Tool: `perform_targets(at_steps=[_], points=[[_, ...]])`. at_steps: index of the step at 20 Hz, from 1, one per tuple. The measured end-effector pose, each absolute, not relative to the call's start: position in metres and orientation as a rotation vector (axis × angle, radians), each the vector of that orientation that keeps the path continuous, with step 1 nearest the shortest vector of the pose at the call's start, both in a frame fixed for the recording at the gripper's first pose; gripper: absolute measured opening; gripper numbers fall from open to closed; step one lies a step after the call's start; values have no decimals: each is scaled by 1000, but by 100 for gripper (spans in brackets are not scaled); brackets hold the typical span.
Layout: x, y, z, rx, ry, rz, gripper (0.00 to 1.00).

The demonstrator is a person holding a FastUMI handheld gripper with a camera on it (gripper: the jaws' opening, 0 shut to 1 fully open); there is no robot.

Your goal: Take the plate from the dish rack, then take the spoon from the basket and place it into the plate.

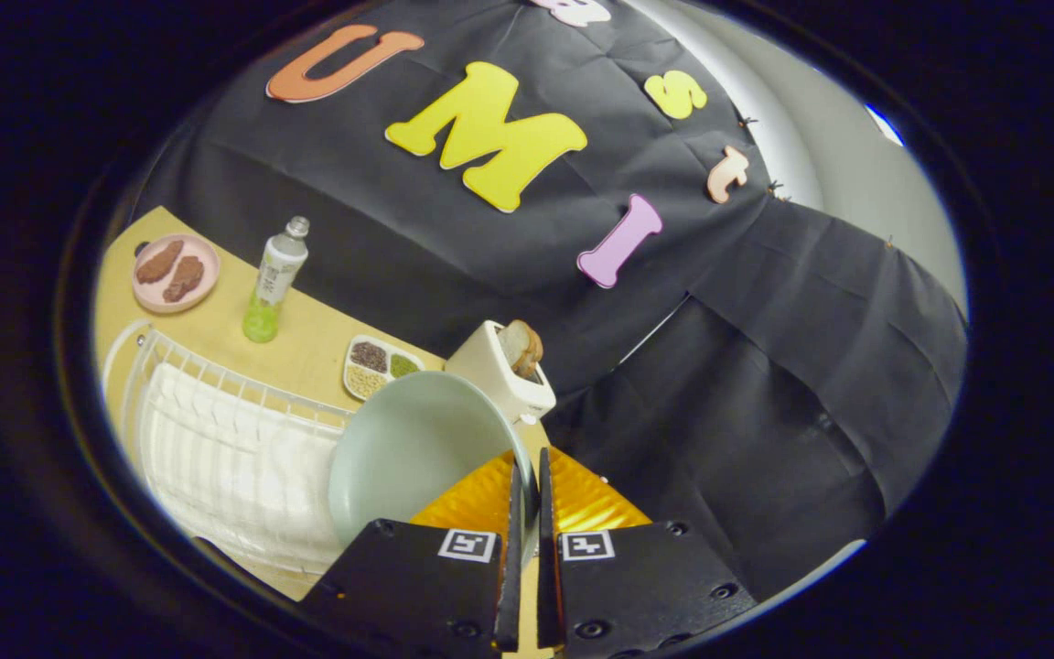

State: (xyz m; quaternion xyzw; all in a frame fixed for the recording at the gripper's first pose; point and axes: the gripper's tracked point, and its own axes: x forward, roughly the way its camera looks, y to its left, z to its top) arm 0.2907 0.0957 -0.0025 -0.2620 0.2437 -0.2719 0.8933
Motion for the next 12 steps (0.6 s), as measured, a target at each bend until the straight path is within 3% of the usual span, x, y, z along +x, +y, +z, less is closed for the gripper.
perform_targets(at_steps=[6, 12], points=[[234, 80, -6, -396, 509, -392, 13], [161, 69, -62, -217, 554, -175, 13]])
